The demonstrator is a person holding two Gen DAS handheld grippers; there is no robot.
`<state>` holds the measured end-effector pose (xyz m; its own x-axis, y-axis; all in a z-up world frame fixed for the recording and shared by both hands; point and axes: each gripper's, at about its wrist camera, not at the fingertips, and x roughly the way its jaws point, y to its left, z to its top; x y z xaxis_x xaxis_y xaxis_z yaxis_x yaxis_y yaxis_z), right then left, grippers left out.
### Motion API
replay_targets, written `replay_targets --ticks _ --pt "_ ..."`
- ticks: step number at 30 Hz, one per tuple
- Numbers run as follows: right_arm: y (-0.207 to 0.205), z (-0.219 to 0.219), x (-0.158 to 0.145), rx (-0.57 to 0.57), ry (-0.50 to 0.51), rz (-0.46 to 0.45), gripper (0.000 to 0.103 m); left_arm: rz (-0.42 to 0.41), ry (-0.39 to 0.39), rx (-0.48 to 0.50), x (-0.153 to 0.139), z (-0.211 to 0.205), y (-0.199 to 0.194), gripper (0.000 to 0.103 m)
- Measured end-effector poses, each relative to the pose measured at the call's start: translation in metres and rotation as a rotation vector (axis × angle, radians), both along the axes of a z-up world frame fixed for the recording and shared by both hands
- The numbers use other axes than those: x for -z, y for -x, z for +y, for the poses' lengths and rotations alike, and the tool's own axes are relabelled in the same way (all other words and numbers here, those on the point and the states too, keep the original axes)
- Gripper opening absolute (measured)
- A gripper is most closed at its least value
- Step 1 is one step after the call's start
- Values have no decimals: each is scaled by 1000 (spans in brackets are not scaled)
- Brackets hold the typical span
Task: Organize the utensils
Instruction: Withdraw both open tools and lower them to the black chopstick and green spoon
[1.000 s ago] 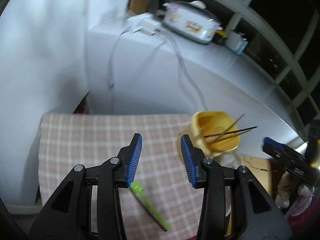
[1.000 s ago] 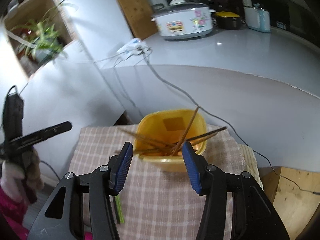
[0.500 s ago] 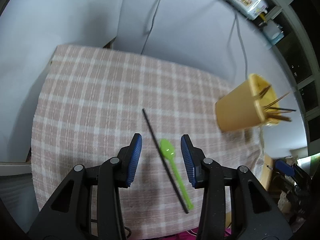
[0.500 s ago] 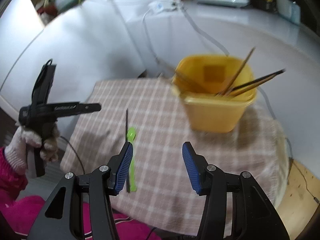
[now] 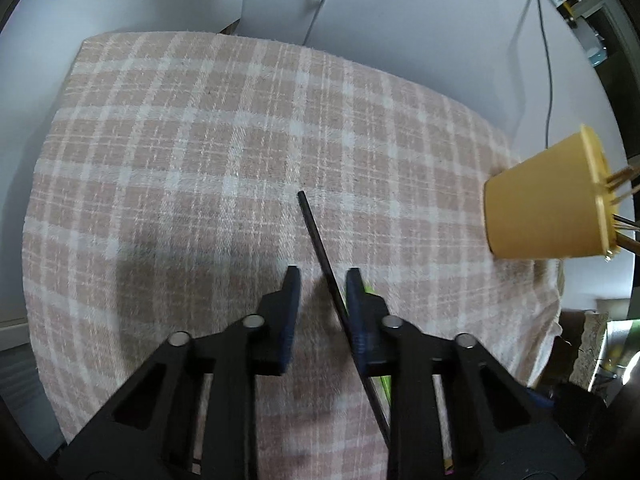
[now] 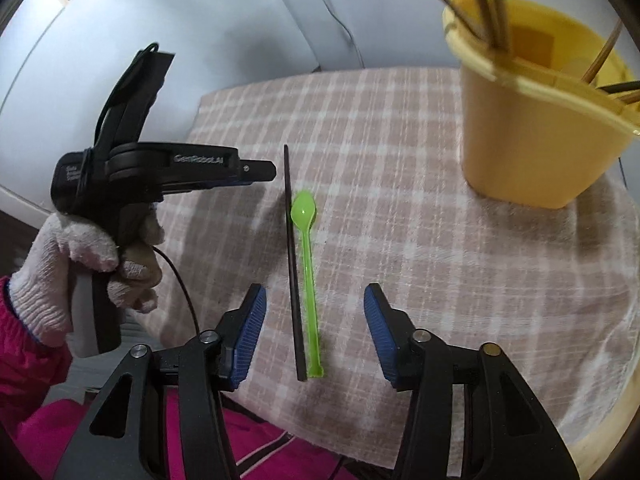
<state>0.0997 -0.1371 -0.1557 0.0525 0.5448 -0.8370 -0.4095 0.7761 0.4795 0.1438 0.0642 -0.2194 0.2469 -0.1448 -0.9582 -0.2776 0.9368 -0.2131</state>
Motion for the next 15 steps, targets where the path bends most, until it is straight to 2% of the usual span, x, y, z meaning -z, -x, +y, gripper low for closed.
replay_targets --ticks 2,9,15 --pt "-3 4 6 38 36 36 34 -1 10 -9 4 -1 -4 18" --pt "-15 23 17 6 40 63 26 14 7 -10 17 -7 -19 18" --pt "-30 39 33 -14 62 101 22 36 -8 10 35 -19 -35 12"
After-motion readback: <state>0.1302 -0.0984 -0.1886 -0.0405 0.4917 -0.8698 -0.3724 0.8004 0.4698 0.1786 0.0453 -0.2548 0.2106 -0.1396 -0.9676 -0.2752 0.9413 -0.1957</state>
